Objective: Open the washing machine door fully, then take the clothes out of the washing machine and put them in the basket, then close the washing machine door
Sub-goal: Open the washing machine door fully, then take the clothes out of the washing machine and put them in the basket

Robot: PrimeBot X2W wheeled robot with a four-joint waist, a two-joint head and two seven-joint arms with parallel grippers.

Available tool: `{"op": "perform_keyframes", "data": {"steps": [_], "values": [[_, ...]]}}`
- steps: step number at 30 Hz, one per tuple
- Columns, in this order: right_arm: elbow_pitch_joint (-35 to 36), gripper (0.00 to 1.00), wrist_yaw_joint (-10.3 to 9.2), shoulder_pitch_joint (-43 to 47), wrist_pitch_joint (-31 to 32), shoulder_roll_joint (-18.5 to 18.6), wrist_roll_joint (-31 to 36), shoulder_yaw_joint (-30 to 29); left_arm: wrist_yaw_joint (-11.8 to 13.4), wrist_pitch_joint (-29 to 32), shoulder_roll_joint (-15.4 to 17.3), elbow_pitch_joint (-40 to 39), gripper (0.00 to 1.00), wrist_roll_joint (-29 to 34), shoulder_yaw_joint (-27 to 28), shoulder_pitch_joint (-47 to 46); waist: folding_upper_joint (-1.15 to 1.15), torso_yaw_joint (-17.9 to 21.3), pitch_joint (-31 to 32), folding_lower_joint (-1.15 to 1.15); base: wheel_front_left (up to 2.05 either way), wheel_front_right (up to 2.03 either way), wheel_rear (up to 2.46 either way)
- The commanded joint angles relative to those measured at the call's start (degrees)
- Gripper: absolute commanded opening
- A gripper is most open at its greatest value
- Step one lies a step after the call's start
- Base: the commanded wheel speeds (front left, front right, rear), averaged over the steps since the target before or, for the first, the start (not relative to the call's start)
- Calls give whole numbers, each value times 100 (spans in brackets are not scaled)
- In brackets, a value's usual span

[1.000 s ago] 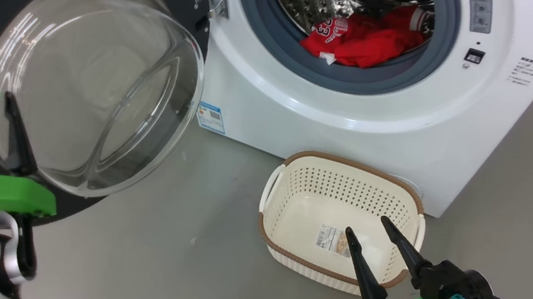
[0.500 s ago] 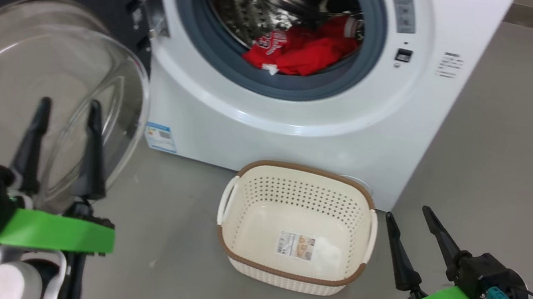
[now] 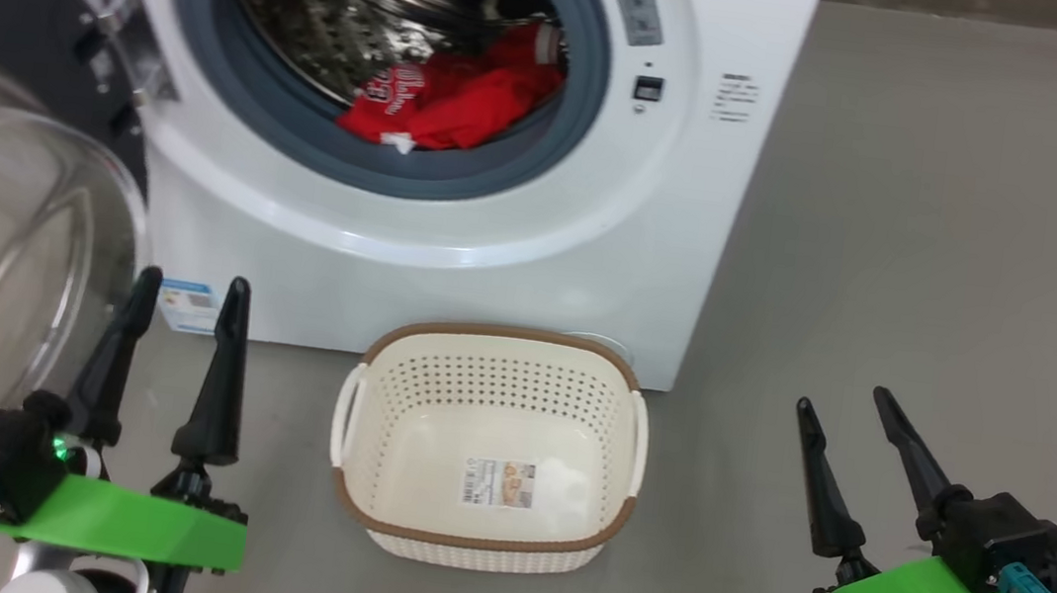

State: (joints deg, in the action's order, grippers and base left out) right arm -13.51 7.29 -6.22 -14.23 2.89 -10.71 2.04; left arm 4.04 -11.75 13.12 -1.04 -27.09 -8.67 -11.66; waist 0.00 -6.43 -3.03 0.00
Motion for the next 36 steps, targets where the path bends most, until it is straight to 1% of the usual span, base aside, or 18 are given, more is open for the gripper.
{"op": "perform_keyframes", "data": {"steps": [1,9,17,24,36], "values": [[178,100,20,-240,-76,-2,43,86,-12,-50,167,-105,100,4,210,-71,0,237,-29,0,0,0,0],[452,100,20,-144,-76,-2,146,-51,45,-163,252,-46,100,48,327,287,0,650,0,0,0,0,0],[665,100,20,42,-76,-2,202,-49,113,-214,320,-59,100,63,436,675,0,900,108,0,0,0,0],[727,100,20,247,-76,-2,164,-4,158,-221,375,58,100,167,363,1001,0,1008,258,0,0,0,0],[848,100,20,438,-76,-2,199,-87,251,-231,370,211,100,214,309,1226,0,1027,294,0,0,0,0]]}}
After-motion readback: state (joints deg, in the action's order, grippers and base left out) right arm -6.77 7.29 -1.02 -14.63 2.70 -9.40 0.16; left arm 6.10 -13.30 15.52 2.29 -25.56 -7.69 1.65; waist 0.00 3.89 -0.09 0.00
